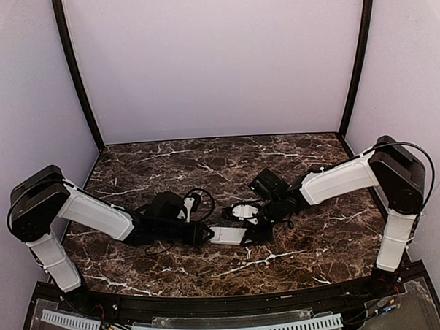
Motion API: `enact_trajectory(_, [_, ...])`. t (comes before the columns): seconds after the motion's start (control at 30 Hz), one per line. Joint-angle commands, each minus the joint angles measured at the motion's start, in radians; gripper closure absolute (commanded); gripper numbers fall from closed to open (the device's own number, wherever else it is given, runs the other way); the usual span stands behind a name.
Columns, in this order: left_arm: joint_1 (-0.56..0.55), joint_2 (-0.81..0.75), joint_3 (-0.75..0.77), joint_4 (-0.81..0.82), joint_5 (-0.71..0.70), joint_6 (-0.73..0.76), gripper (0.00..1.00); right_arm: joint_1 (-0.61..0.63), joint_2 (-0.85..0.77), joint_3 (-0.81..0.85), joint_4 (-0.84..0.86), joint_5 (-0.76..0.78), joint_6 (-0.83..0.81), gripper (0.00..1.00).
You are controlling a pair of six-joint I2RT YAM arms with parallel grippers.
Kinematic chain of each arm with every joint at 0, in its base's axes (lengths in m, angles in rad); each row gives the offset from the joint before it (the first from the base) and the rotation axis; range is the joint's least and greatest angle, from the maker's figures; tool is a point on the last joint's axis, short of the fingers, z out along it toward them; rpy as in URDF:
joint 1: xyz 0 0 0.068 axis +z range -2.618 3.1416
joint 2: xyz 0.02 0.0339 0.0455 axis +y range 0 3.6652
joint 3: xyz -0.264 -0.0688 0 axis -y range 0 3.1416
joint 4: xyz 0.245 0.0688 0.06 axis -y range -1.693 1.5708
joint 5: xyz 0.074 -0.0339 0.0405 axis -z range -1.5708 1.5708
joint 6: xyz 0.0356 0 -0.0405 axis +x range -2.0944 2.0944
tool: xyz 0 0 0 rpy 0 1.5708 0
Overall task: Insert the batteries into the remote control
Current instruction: Load the battery cover onto the remote control without the battery cover.
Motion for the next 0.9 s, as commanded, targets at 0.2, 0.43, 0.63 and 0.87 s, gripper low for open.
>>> enact_trajectory(0.2, [-0.014,0.037,0.028,-0.069,-0.036,0.011,0.58,0.009,0.033,-0.025,-0.026,0.045,0.043,0.58])
enact_trajectory(0.43, [-0.022,0.057,0.042,-0.086,-0.049,0.011,0.63,0.009,0.031,-0.027,-0.025,0.050,0.053,0.59])
enact_trajectory(0.63, [-0.022,0.051,0.031,-0.116,-0.057,0.012,0.68,0.009,0.035,-0.022,-0.024,0.051,0.069,0.60])
enact_trajectory(0.87, [-0.033,0.033,-0.004,-0.124,-0.046,0.019,0.68,0.009,0.038,-0.021,-0.022,0.052,0.094,0.61])
